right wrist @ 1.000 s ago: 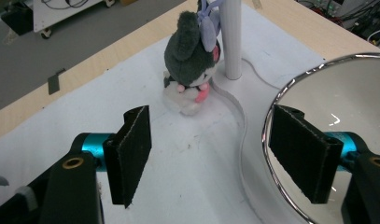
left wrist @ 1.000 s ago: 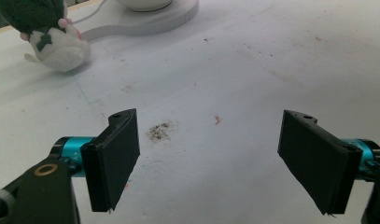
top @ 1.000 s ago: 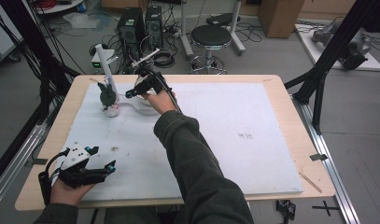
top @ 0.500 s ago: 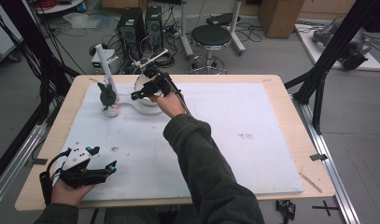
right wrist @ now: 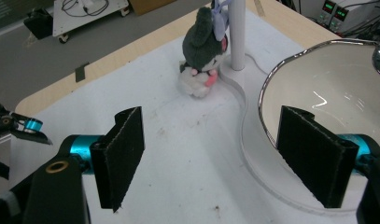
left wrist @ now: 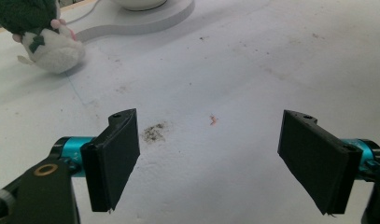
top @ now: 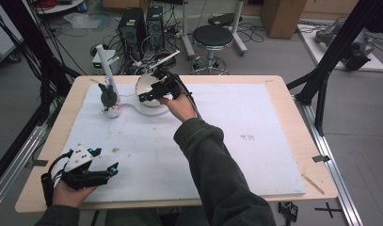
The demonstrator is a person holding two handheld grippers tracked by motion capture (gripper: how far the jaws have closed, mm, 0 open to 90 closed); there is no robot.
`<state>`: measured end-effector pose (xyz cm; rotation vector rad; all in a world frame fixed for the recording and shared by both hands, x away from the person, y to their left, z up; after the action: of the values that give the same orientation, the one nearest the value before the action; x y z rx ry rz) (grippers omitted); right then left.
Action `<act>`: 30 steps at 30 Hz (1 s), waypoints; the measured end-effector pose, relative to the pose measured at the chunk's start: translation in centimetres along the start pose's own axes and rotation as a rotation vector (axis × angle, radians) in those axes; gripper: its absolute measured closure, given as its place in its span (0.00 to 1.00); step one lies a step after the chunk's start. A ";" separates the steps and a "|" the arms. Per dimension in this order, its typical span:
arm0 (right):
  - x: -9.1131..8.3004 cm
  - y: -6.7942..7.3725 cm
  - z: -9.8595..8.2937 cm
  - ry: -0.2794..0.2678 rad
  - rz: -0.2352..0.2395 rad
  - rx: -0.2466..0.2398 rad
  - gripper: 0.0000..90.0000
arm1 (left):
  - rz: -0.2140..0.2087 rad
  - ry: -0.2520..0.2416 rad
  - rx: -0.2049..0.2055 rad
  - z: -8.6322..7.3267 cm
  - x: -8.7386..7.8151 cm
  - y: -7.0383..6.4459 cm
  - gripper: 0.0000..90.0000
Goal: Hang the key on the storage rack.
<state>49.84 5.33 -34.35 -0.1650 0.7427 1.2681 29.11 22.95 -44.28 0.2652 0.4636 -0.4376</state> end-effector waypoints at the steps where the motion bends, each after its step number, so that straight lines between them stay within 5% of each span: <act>1: -0.1 0.0 0.0 -0.002 0.001 -0.008 0.25 | 0.003 -0.002 -0.002 0.0 0.0 0.0 0.23; 11: -1.6 -0.3 -1.8 -0.026 -0.004 0.032 0.25 | 0.000 0.001 0.001 0.0 0.1 -0.1 0.23; 19: -3.2 -0.2 -2.2 -0.021 -0.014 -0.001 0.23 | 0.002 -0.002 -0.005 0.1 0.1 -0.1 0.23; 30: -4.5 -0.3 -4.2 -0.039 -0.023 0.013 0.22 | 0.000 0.000 -0.001 0.1 0.2 -0.2 0.23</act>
<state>47.95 -0.50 -34.99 -0.1380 0.7135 1.2407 29.23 22.67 -44.30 0.2640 0.4634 -0.4376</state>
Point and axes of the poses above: each handheld gripper's, and its own axes: x roughly forward along the jaws, z roughly out of its top, y roughly to its left, the point moved 7 cm from there along x, roughly forward along the jaws, and after that the axes turned 8 degrees about z, right-handed, at the moved point
